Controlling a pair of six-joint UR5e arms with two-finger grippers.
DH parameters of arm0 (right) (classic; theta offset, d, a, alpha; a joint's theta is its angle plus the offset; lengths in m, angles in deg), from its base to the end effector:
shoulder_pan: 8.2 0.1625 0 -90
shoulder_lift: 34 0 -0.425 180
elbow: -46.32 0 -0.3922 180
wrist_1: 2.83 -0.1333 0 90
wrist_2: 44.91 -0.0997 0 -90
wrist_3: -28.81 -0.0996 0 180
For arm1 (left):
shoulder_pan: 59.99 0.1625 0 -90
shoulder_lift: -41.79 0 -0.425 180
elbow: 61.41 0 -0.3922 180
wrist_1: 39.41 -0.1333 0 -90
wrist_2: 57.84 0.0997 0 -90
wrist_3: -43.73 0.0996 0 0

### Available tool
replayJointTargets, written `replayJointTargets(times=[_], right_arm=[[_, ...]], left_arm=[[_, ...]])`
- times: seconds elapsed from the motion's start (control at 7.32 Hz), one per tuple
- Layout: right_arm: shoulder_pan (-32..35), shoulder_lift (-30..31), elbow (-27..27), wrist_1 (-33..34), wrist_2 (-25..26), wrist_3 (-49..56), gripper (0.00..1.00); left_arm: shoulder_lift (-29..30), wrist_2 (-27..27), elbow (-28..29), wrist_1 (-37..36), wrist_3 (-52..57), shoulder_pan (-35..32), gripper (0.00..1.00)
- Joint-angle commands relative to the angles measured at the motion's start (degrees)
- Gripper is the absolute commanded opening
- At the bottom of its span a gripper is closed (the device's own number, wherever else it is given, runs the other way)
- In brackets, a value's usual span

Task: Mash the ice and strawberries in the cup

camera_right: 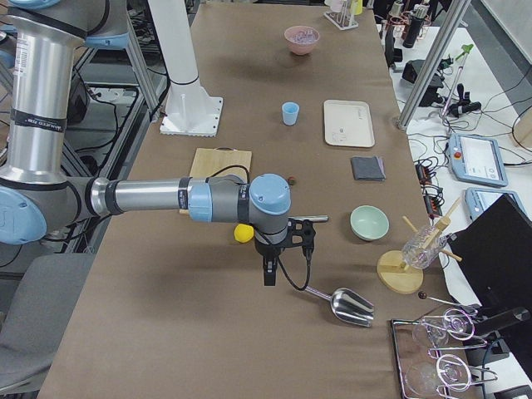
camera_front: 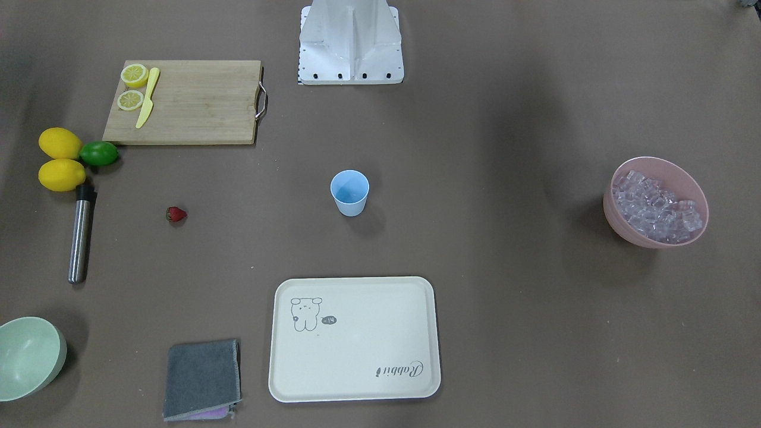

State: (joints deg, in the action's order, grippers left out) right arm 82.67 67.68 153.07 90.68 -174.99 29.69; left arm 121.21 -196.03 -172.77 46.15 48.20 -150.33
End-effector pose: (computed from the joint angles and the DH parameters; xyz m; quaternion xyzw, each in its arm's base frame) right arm 0.0753 -0.4053 0.6175 0.0180 -0.3424 -0.0047 0.9394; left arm -0.0615 -0.4133 0.5619 0.0675 0.4051 0.0554 0.9101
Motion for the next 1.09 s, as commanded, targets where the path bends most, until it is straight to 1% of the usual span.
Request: replayJointTargets(times=[0.0, 0.14, 0.27, 0.41, 0.55, 0.96], right_arm=[[0.0, -0.08, 0.04, -0.09, 0.09, 0.0, 1.0], [0.0, -0.17, 0.04, -0.09, 0.09, 0.09, 1.0], [0.0, -0.17, 1.26, -1.91, 0.17, 0.26, 1.0], [0.0, 0.01, 1.53, -7.24, 0.26, -0.09, 1.0], [0.0, 0.71, 0.93, -10.95, 0.44, -0.09, 1.0], [0.0, 0.45, 1.01, -11.25, 0.44, 0.0, 1.0]], left_arm=[[-0.22, 0.03, 0.0, 0.04, 0.02, -0.02, 0.97], [0.12, 0.03, 0.17, 0.39, 0.02, -0.02, 0.97], [0.39, 0.03, 0.0, 0.39, 0.02, -0.02, 0.98], [0.56, 0.12, 0.09, 0.48, 0.02, -0.02, 0.98], [0.65, 0.12, 0.7, 1.79, 0.02, -0.02, 0.97], [1.71, -0.06, 0.88, 4.08, -0.07, -0.02, 0.98]])
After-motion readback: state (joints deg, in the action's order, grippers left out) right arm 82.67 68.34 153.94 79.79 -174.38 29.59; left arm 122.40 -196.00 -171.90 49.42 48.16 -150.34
